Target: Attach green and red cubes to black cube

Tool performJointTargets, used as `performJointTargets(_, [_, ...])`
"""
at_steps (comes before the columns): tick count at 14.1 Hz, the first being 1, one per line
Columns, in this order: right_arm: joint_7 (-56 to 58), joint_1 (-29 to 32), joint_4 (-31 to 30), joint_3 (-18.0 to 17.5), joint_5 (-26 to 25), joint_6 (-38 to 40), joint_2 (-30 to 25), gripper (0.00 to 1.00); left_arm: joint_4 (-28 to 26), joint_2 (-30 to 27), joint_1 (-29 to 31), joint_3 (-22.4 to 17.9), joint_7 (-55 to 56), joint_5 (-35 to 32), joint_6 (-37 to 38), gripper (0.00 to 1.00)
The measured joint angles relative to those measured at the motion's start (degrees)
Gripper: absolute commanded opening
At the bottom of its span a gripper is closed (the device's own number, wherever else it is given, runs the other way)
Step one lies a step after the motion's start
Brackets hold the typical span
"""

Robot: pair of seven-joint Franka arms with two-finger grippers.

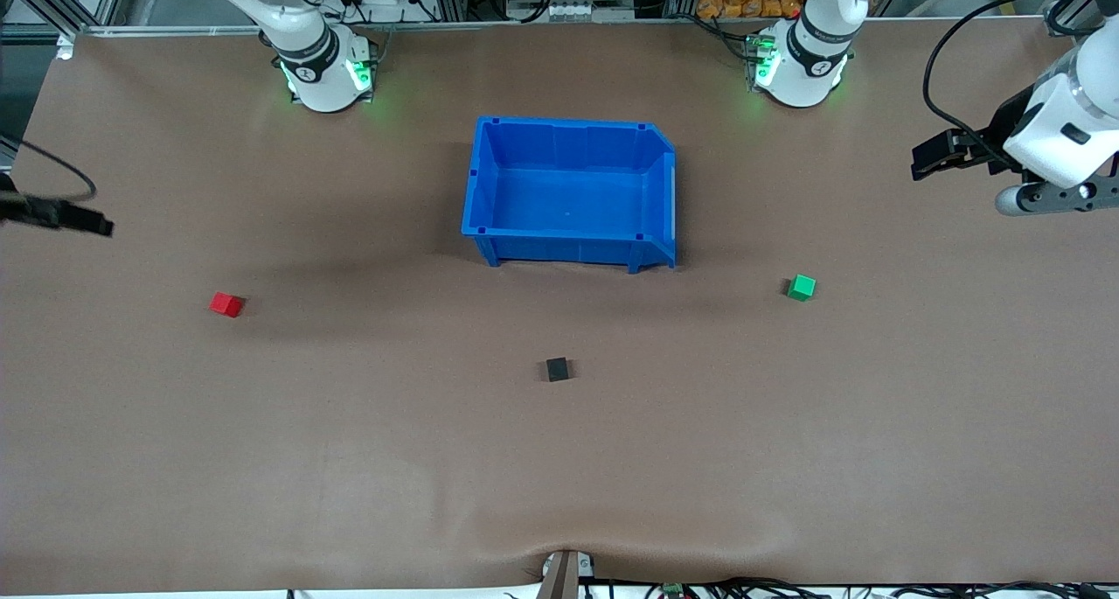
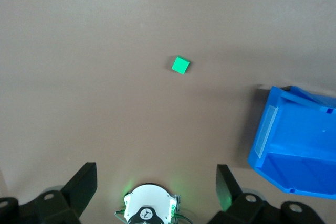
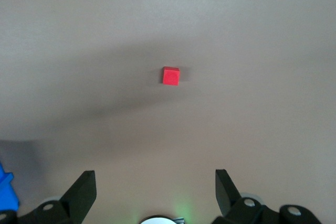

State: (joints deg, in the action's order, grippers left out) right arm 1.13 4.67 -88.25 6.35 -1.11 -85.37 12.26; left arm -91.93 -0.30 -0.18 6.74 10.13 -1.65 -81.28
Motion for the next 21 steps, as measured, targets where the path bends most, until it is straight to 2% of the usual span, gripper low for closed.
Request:
performJointTargets(4, [0.0, 1.6, -0.1, 0.0, 0.9, -3.6, 11.3, 1.00, -6.6, 0.5, 0.0, 0.3, -1.1, 0.0, -7.0, 1.00])
performJointTargets(8, [-0.1, 2.1, -0.1, 0.0, 1.6, -10.4, 19.7, 1.00, -17.0, 1.3, 0.0, 0.7, -5.1, -0.2, -20.3, 1.00])
performJointTargets(11, [-1.3, 3.8, -0.1, 0.1, 3.3, -15.0, 22.9, 1.00, -23.2, 3.9, 0.0, 0.8, -9.0, -2.8, -30.2, 1.00])
performJointTargets(15, [-2.0, 5.5, -1.0, 0.1, 3.7, -20.7, 26.6, 1.00, -28.2, 9.9, 0.0, 1.9, -9.6, -3.9, -42.7, 1.00])
performJointTargets(18, [-5.8, 5.3, -4.5, -0.3, 4.1, -27.5, 28.6, 0.90, -29.7, 14.0, 0.0, 1.9, -9.7, -3.9, -48.5, 1.00])
performJointTargets(21, [-7.6, 4.8, -6.4, -0.7, 4.1, -28.7, 28.9, 0.82, -29.9, 17.8, 0.2, 1.9, -9.7, -3.9, -52.7, 1.00])
